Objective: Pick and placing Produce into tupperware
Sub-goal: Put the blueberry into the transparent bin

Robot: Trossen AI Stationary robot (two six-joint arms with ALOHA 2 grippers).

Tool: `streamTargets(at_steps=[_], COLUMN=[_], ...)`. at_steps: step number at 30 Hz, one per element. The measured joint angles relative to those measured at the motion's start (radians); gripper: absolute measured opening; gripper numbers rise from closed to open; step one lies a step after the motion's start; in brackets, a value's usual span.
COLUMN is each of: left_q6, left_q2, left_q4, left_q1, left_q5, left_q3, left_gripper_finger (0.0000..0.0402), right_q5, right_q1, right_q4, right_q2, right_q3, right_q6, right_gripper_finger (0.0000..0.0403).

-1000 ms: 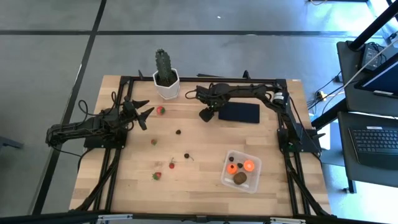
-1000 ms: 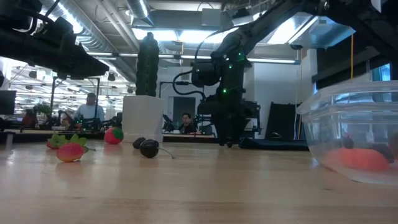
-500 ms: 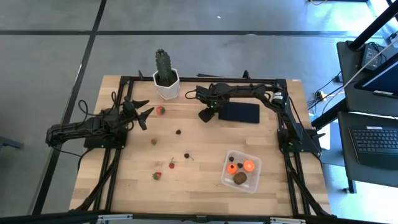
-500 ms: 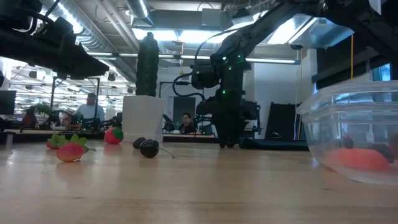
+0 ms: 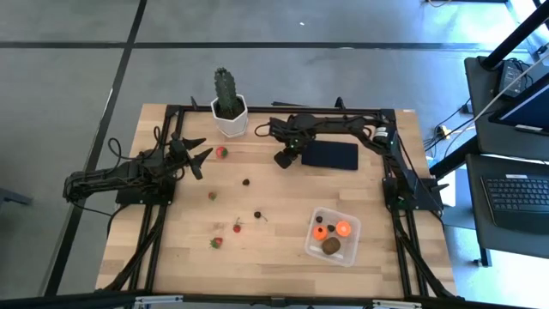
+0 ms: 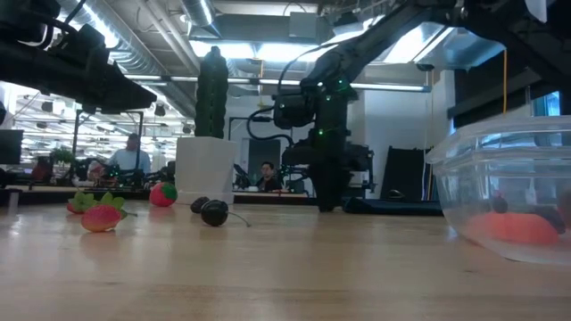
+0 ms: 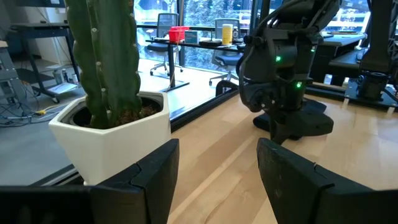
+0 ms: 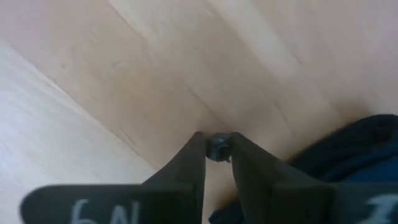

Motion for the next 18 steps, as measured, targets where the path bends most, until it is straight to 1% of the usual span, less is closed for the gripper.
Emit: streamTargets(at_steps=[4, 9, 12, 18], left_q6=[0.0, 0.0, 0.0, -0.002], left_q2=[0.0, 0.0, 0.0, 0.0], left_q4=[0.0, 0.0, 0.0, 0.0], left_q1=[0.0, 0.0, 0.0, 0.0], left_q5=[0.0, 0.0, 0.002, 0.009], left_q3=[0.0, 0.0, 0.0, 0.0], left_gripper_finger=[0.0208, 0.0208, 0.0208, 0.0208], right_q5=[-0.003, -0.009, -0.009, -0.008], right_q1=[0.0, 0.018, 0.04, 0.125], right_q4=[-0.043, -0.155, -0.291, -0.565], right_q2=[0.008, 0.01, 0.009, 0.007], right_q3=[0.046, 0.147, 0.221, 0.371], right_q6=[-0.02, -0.027, -0.026, 0.005], right_gripper_finger=[0.0057, 0.0073, 0.0074, 0.0061])
